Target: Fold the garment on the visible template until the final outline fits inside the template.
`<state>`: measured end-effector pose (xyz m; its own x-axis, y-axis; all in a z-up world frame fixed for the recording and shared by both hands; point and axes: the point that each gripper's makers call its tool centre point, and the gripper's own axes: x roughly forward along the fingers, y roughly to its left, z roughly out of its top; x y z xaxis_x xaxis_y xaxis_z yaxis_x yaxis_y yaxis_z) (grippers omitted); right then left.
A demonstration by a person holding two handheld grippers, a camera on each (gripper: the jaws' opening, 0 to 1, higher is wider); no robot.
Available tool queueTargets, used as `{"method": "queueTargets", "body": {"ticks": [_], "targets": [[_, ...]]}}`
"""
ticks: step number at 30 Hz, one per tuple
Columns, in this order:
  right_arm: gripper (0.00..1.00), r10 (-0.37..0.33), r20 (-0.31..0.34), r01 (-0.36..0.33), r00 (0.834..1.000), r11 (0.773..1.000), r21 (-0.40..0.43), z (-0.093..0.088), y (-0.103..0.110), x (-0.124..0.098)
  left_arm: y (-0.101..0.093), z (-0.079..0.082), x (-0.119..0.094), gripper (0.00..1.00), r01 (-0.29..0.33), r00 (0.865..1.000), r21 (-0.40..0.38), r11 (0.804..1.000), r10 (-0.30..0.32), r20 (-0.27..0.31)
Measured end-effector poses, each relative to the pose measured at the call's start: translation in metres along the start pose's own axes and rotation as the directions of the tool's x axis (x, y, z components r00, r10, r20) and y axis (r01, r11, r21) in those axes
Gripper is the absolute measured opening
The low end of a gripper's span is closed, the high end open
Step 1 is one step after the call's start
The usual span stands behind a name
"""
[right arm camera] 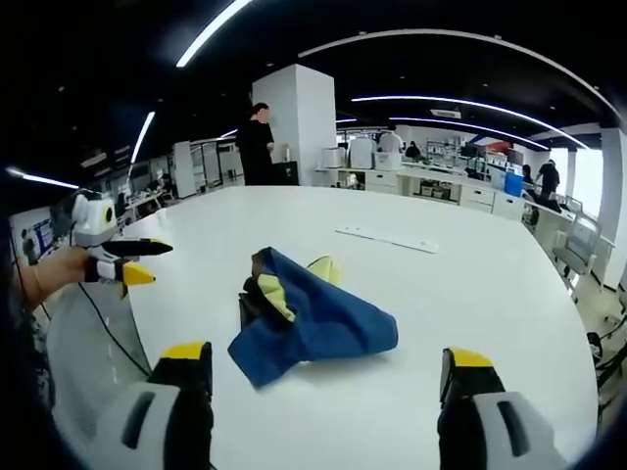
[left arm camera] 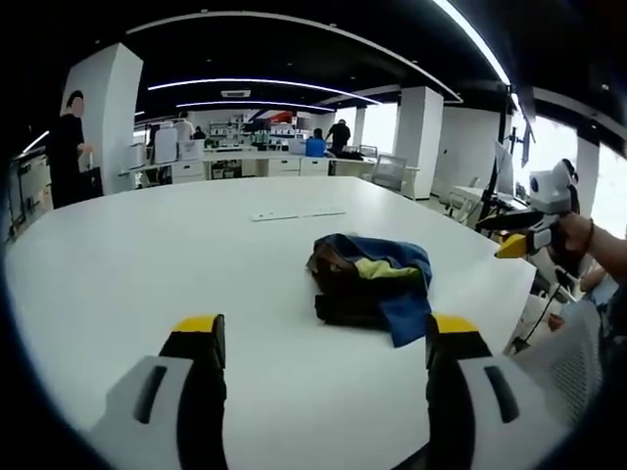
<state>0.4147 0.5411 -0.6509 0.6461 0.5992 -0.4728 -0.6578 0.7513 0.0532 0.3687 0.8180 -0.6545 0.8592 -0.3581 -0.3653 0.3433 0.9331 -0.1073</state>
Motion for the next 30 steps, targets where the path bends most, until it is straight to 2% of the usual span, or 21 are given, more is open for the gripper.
{"method": "queueTargets", "body": {"ticks": [12, 22, 30], "targets": [[0.88, 0.076, 0.001, -0.076, 0.997, 0.996, -0.047, 0.015, 0.012, 0.026, -0.001, 0.015, 0.030, 0.68, 0.060, 0.998, -0.002, 0.998, -0.060, 0.036], [0.79, 0.150, -0.016, -0.151, 0.989, 0.986, -0.070, 0.019, 0.028, 0.052, -0.004, 0.005, 0.056, 0.61, 0.108, 0.994, 0.018, 0.994, -0.108, -0.008], [0.72, 0.204, -0.015, -0.204, 0.979, 0.976, -0.079, 0.031, 0.036, 0.077, -0.006, 0.000, 0.079, 0.56, 0.142, 0.989, 0.023, 0.990, -0.142, -0.039]]}}
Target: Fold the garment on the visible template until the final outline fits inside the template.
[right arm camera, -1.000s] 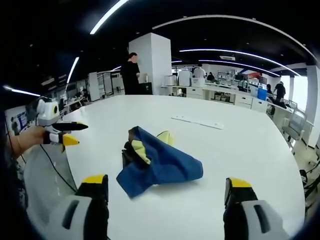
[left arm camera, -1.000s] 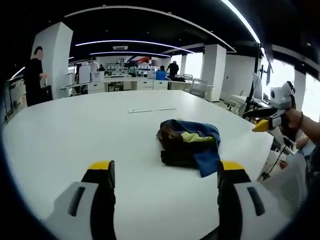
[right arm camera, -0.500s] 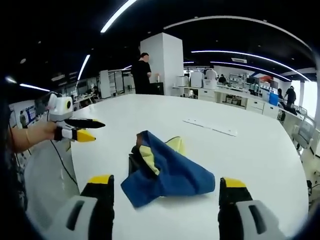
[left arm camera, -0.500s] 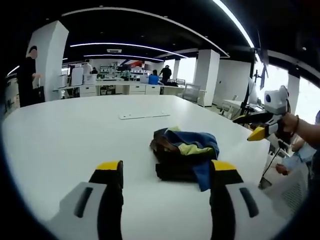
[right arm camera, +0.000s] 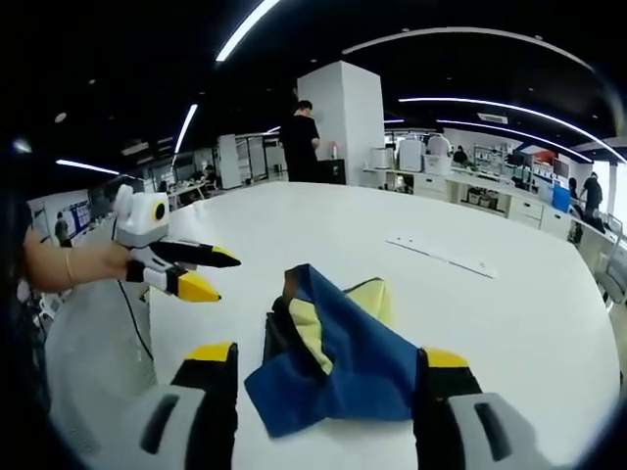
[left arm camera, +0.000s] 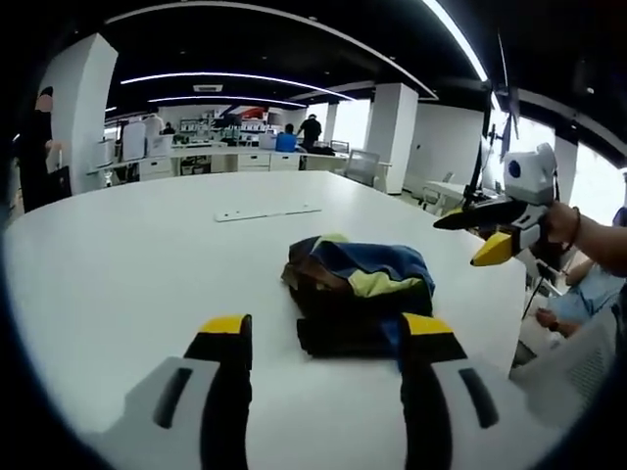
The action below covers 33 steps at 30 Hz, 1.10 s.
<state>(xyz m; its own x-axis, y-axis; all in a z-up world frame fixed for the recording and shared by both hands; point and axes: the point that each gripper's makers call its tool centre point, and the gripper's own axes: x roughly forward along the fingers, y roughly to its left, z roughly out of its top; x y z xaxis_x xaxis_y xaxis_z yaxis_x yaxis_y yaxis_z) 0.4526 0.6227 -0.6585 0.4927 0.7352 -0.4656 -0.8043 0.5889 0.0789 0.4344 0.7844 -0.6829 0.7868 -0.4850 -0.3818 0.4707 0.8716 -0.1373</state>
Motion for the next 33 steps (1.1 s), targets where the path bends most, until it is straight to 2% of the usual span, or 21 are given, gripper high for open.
{"method": "queueTargets", "body": {"ticks": [11, 21, 27, 33], "targets": [[0.60, 0.064, -0.002, -0.064, 0.998, 0.997, -0.034, 0.015, 0.001, 0.034, 0.000, -0.002, 0.030, 0.50, 0.030, 0.999, -0.001, 1.000, -0.030, -0.025], [0.41, 0.093, -0.013, -0.093, 0.996, 0.995, -0.032, 0.019, 0.004, 0.068, 0.009, -0.020, 0.052, 0.44, 0.034, 0.995, -0.008, 0.999, -0.035, -0.090], [0.31, 0.116, -0.022, -0.116, 0.993, 0.993, -0.016, 0.016, 0.011, 0.081, 0.009, -0.020, 0.063, 0.40, 0.046, 0.995, -0.023, 0.999, -0.048, -0.091], [0.25, 0.089, -0.073, -0.093, 0.993, 0.994, -0.055, 0.003, 0.007, 0.090, 0.006, -0.027, 0.073, 0.33, 0.060, 0.991, -0.022, 0.998, -0.062, -0.118]]}}
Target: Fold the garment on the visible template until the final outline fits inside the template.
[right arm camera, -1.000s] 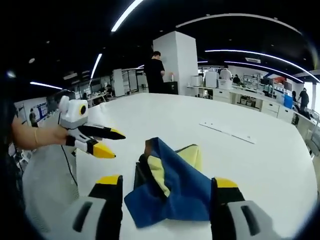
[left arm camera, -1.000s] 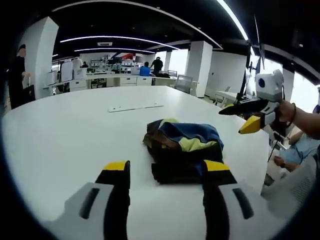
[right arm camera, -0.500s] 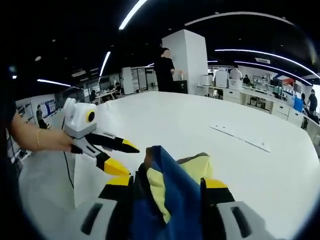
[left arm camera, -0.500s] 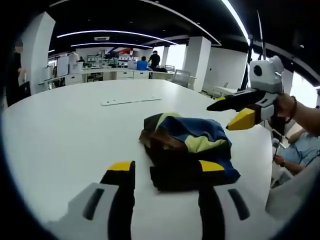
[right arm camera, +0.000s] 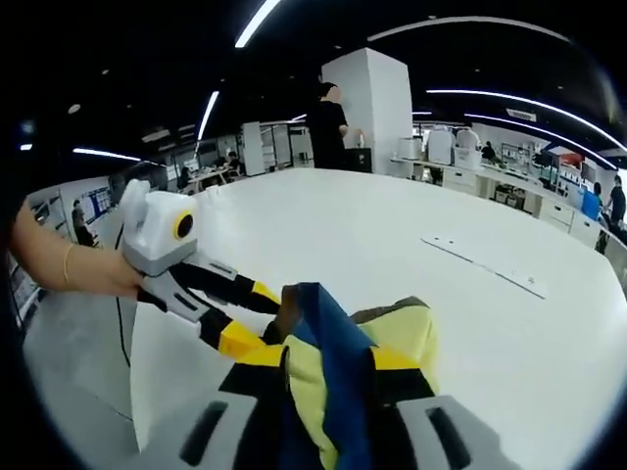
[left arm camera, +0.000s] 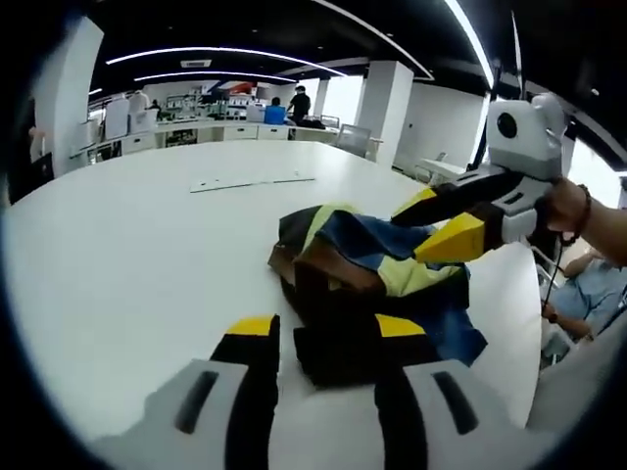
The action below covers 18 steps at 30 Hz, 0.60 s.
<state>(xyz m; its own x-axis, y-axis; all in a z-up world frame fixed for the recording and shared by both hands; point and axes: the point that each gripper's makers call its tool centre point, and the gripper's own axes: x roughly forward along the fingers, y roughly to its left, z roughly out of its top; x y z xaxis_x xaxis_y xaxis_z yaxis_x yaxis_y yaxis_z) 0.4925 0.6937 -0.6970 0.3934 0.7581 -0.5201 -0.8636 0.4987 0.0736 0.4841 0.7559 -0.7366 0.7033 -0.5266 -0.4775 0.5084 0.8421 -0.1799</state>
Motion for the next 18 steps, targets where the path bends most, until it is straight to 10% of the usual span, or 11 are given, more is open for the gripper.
{"method": "queueTargets", "body": {"ticks": [18], "targets": [[0.08, -0.107, -0.076, 0.097, 0.991, 0.986, -0.133, -0.024, -0.003, -0.011, 0.000, -0.007, 0.011, 0.06, -0.006, 1.000, -0.052, 0.999, 0.006, -0.019]]}}
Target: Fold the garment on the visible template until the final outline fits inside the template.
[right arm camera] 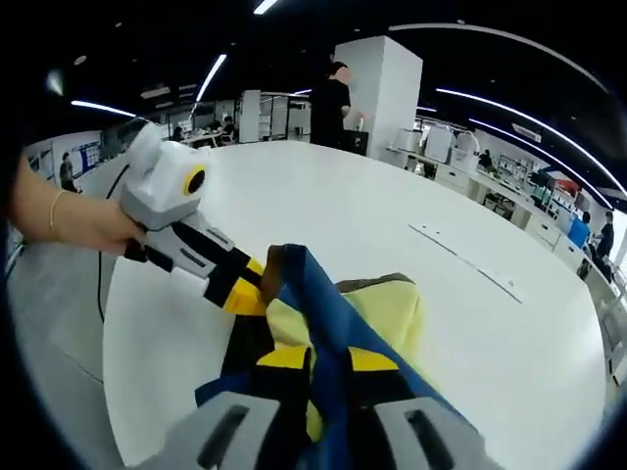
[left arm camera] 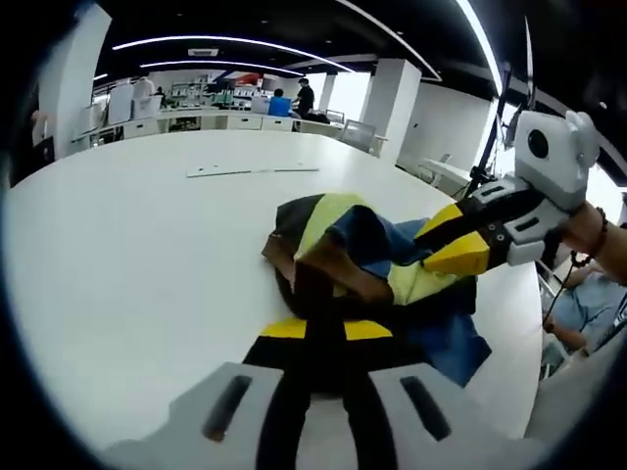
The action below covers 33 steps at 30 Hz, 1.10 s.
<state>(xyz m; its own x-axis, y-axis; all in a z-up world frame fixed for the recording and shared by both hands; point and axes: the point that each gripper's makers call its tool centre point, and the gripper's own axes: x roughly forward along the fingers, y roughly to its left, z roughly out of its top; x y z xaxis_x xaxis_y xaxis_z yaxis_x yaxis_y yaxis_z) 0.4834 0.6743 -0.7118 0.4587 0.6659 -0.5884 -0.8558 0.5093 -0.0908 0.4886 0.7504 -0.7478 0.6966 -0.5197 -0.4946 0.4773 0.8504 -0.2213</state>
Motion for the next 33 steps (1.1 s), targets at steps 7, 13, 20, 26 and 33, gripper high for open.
{"method": "queueTargets", "body": {"ticks": [7, 13, 20, 26, 33], "targets": [[0.00, -0.017, -0.012, 0.018, 1.000, 0.999, 0.037, -0.005, -0.004, 0.000, 0.002, -0.003, 0.000, 0.00, -0.015, 1.000, 0.004, 1.000, 0.015, -0.016], [0.00, -0.073, 0.013, 0.073, 0.997, 0.997, 0.011, 0.005, -0.021, -0.013, 0.002, 0.009, -0.009, 0.00, -0.025, 1.000, 0.019, 0.999, 0.025, 0.015], [0.00, -0.155, 0.050, 0.152, 0.987, 0.987, 0.052, 0.016, -0.057, -0.038, 0.005, 0.027, -0.025, 0.00, -0.036, 0.998, 0.037, 0.999, 0.035, 0.052], [0.00, -0.178, 0.060, 0.168, 0.982, 0.975, 0.143, 0.012, -0.080, -0.054, 0.012, 0.037, -0.040, 0.00, -0.063, 0.996, 0.061, 0.996, 0.059, 0.069], [0.00, -0.236, 0.024, 0.228, 0.971, 0.957, 0.182, -0.004, -0.109, -0.070, 0.027, 0.041, -0.052, 0.00, -0.107, 0.992, 0.057, 0.993, 0.103, 0.072]]}}
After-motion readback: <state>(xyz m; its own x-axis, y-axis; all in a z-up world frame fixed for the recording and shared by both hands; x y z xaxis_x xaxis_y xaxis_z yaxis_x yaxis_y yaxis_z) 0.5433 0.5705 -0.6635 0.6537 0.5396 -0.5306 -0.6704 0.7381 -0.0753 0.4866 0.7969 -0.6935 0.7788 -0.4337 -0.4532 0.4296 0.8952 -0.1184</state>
